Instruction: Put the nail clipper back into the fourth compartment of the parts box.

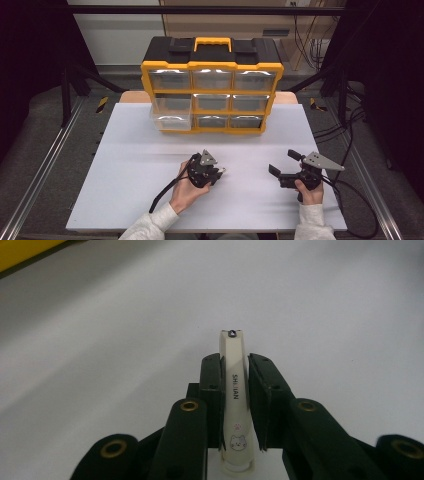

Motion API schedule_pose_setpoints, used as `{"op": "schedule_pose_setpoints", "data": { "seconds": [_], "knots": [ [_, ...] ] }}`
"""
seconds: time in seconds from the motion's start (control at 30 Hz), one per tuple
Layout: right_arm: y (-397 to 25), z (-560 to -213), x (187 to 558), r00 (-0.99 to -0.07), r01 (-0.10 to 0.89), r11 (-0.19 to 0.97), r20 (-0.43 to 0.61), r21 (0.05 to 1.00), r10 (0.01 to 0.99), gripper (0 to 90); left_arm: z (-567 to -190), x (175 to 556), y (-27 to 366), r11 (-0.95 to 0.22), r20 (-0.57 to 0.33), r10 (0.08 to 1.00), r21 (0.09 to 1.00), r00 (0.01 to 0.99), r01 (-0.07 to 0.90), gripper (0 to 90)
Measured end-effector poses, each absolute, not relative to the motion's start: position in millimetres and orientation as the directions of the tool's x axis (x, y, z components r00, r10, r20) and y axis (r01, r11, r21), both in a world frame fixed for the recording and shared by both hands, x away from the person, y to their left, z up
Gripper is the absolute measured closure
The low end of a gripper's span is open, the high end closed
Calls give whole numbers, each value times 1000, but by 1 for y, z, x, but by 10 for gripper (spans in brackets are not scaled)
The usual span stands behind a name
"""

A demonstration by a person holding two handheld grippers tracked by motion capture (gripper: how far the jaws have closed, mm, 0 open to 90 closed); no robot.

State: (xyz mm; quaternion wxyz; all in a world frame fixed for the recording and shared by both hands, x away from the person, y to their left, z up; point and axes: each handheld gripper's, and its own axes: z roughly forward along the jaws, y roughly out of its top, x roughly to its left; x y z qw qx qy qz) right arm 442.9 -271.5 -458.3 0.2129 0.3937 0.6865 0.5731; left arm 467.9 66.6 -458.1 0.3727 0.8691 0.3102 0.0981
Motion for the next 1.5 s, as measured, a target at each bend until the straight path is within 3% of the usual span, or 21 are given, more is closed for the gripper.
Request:
{"op": "schedule_pose_setpoints", "data": {
  "seconds": [1.5],
  "knots": [
    [-272, -458, 443, -600, 296, 32, 160, 955, 784, 3, -422, 469, 97, -485, -80, 627, 739, 775, 469, 762]
  ]
}}
